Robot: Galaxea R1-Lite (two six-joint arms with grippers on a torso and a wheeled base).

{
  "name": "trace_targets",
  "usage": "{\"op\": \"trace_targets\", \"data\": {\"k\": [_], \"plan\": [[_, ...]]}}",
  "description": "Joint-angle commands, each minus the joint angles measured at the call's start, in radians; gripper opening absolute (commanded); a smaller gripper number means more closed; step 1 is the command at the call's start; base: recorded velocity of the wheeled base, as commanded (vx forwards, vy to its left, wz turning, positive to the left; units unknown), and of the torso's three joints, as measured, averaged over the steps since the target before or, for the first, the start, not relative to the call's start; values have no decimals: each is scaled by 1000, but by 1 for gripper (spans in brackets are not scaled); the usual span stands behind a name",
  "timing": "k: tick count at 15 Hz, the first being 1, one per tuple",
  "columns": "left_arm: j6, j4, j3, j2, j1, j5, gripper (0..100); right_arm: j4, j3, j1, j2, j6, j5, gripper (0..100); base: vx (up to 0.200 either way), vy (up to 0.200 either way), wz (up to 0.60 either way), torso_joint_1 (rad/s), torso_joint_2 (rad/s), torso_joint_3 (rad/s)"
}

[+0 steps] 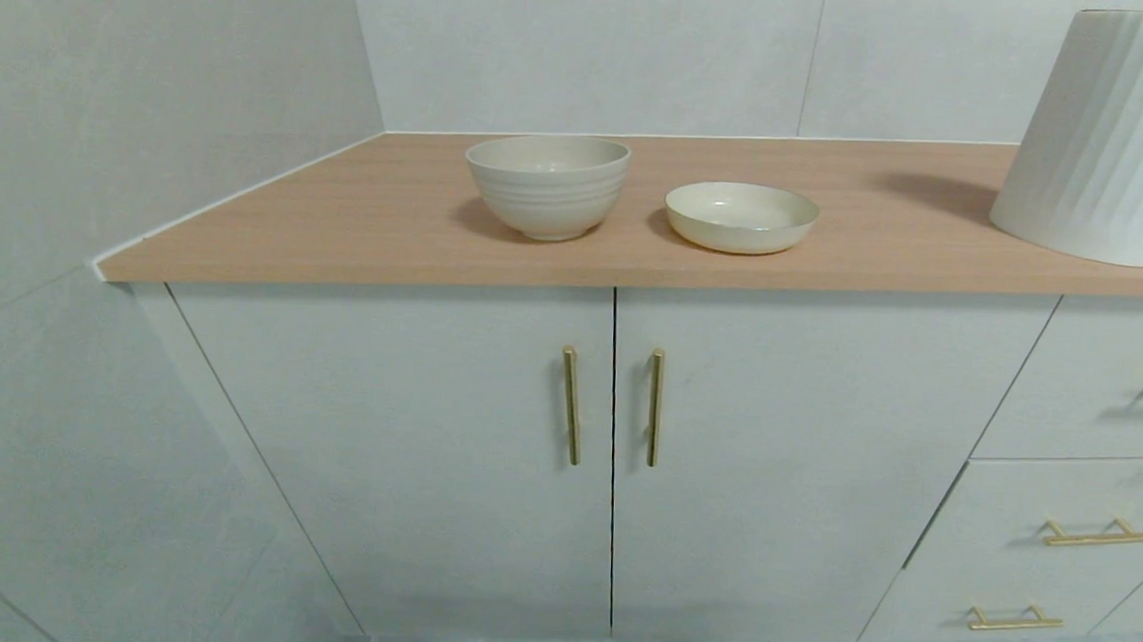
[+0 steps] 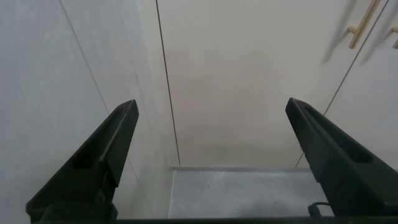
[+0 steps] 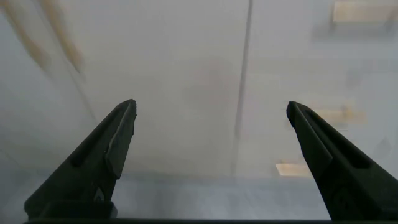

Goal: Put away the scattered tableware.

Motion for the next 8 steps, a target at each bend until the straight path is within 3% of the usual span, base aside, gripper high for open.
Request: {"op": "trace_targets", "data": {"k": [1,5,8], "plan": [[0,0,0,0,0,1,100,12,-120,27,172,22,95,100,0,0,0,0,0,0],[0,0,0,0,0,1,100,5,-198,44,484,14,256,100,0,0,0,0,0,0],[0,0,0,0,0,1,100,-2,-318,194,711,22,264,100,0,0,0,0,0,0]]}}
